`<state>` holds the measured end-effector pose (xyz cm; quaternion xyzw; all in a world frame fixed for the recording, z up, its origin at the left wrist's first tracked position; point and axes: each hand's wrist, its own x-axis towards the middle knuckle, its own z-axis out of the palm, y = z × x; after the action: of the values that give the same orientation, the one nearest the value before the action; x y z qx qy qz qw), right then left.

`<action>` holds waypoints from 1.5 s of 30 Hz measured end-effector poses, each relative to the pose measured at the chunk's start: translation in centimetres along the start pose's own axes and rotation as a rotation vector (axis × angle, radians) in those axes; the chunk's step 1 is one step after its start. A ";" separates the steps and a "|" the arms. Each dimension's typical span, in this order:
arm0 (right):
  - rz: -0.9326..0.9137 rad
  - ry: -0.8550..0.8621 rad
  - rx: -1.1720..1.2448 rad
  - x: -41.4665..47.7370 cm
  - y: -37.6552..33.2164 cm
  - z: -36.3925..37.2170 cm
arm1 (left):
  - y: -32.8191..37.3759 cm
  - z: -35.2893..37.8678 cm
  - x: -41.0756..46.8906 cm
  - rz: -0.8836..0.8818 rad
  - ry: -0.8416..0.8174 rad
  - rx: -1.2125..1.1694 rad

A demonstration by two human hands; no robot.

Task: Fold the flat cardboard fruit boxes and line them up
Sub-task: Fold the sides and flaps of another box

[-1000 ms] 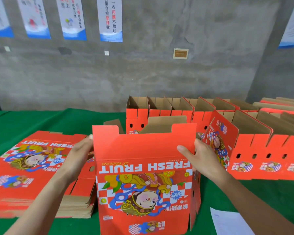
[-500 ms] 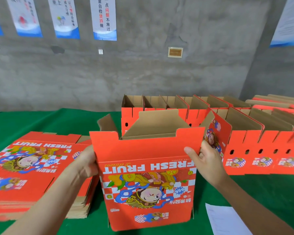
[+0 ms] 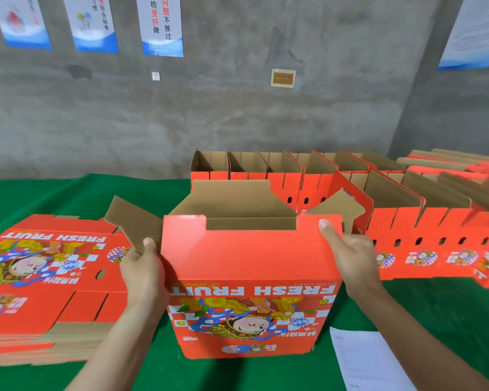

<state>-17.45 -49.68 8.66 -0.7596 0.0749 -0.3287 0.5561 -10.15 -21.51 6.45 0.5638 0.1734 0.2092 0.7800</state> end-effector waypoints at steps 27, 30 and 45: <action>-0.136 -0.189 -0.651 -0.1 1.5 1.4 | 0.4 -0.9 -0.5 0.546 -0.389 0.497; -0.245 -0.284 -1.099 0.5 1.4 1.4 | 0.2 -0.7 -0.4 0.538 -0.399 0.520; -0.373 -0.669 -1.234 2.6 -0.7 3.1 | -0.4 -1.8 0.4 0.452 -0.798 0.757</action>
<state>-13.81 -48.24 9.91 -0.9951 -0.0581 -0.0662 -0.0457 -10.69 -19.94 5.48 0.8606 -0.1949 0.0654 0.4659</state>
